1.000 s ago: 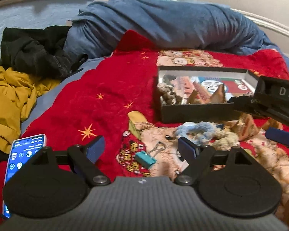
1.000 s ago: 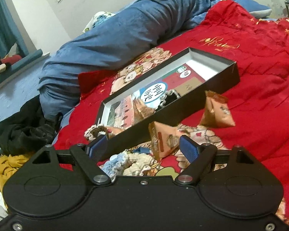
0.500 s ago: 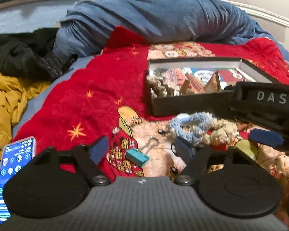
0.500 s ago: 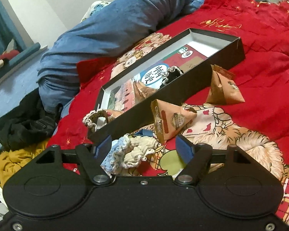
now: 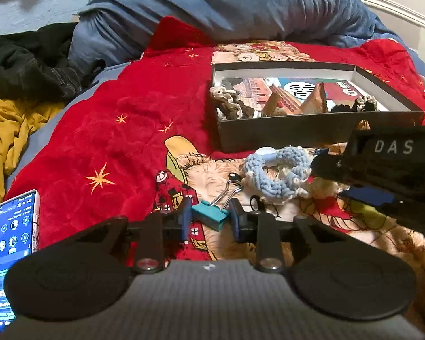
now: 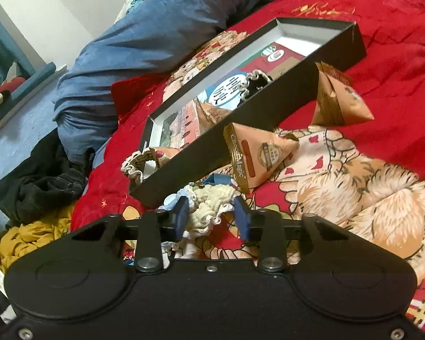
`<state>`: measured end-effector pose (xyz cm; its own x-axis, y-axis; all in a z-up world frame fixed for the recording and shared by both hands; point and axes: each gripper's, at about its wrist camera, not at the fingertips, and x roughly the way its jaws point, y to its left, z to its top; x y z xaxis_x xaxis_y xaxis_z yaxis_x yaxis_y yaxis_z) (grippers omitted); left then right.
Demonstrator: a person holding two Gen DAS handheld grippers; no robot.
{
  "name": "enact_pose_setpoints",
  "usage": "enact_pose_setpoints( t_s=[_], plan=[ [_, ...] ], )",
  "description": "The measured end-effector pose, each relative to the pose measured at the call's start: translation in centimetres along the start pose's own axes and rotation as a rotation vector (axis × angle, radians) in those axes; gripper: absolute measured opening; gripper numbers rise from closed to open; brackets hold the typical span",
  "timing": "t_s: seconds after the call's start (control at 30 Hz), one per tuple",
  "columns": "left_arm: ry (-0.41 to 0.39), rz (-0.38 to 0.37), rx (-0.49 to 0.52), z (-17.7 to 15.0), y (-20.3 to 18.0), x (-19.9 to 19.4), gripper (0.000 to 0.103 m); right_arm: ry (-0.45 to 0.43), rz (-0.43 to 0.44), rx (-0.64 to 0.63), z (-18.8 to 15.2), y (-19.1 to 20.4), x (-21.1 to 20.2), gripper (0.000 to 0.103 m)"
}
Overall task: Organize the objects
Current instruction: 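Grasp teal binder clip with left tool while right tool grasps cream scrunchie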
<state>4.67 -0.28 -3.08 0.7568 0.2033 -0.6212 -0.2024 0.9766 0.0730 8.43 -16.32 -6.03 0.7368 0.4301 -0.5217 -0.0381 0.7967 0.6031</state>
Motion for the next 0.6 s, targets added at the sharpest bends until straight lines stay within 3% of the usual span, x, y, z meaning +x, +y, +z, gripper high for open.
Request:
enact_pose_setpoints(
  t_s=[0.03, 0.13, 0.6],
  plan=[
    [0.000, -0.001, -0.003, 0.0, 0.0, 0.0, 0.032, 0.006, 0.009, 0.009, 0.0, 0.0, 0.2, 0.022],
    [-0.001, -0.002, -0.006, 0.1, 0.1, 0.0, 0.032, 0.011, 0.008, 0.024, -0.2, 0.0, 0.5, 0.016],
    [-0.083, -0.023, -0.017, 0.6, 0.4, -2.6, 0.032, -0.066, -0.051, -0.068, 0.9, 3.3, -4.2, 0.014]
  ],
)
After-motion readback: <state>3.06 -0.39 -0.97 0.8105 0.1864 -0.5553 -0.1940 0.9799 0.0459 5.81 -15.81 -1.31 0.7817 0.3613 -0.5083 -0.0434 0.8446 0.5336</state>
